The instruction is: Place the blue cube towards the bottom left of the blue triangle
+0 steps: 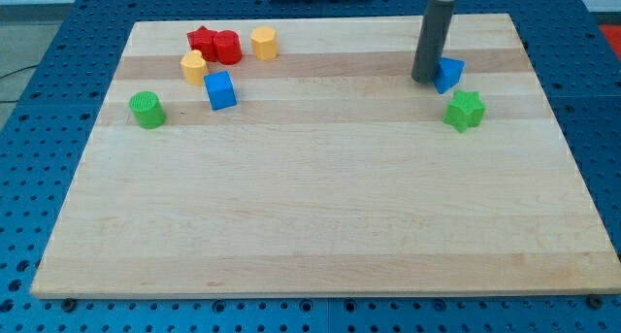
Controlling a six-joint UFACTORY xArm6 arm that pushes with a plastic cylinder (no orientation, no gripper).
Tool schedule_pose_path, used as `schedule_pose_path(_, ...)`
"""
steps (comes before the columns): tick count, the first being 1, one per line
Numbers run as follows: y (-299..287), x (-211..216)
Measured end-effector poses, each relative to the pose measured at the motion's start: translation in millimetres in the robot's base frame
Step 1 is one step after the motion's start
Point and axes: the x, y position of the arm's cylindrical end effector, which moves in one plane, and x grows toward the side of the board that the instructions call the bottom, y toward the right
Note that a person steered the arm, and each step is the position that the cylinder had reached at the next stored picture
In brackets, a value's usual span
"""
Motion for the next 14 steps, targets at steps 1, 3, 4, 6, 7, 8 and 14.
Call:
schedule_pose_path(1,14,-20)
schedule_pose_path(3,32,17)
schedule_pose_path(4,-52,5)
schedule_pose_path(6,-256,-4)
schedule_pose_path(7,-317,-4)
schedule_pose_path(8,-318,13)
schedule_pose_path(14,-161,100)
